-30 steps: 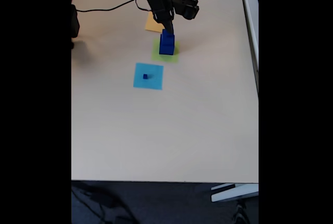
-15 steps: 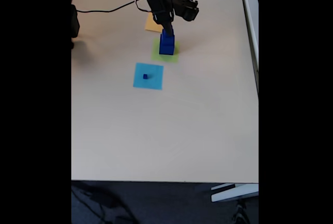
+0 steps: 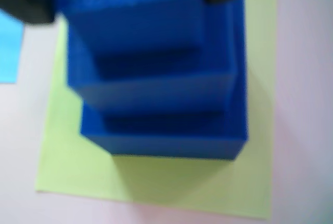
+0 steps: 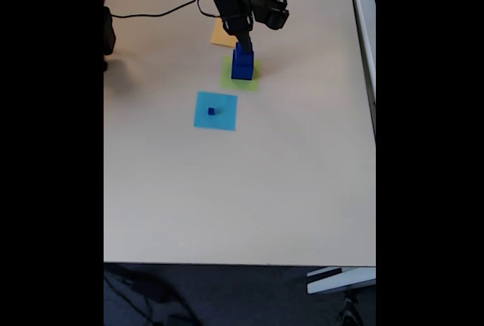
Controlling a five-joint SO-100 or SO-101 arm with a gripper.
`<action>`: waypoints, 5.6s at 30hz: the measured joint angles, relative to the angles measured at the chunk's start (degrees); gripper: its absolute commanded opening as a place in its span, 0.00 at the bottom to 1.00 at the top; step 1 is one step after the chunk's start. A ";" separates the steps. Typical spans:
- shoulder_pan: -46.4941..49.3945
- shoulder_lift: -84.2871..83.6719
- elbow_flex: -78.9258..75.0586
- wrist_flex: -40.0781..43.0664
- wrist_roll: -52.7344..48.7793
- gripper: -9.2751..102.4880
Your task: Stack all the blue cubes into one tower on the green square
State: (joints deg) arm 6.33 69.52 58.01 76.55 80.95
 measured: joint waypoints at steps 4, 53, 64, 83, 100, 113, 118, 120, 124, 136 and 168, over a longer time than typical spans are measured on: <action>0.00 0.00 -4.39 0.00 -0.79 0.26; 18.72 7.56 2.46 10.28 -10.63 0.24; 19.07 7.56 11.69 -0.79 -10.02 0.24; 17.40 7.56 27.25 -16.88 -10.02 0.23; 18.19 7.56 33.93 -21.18 -11.51 0.22; 20.13 7.56 37.44 -22.68 -12.57 0.22; 20.48 7.56 37.44 -22.68 -13.27 0.22; 20.92 7.56 37.44 -22.68 -13.54 0.22; 21.45 7.56 37.44 -22.85 -13.54 0.22; 22.41 5.54 37.44 -24.79 -13.54 0.23; 22.15 3.69 38.06 -26.89 -13.54 0.17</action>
State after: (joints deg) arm 28.48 73.21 96.06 49.66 67.41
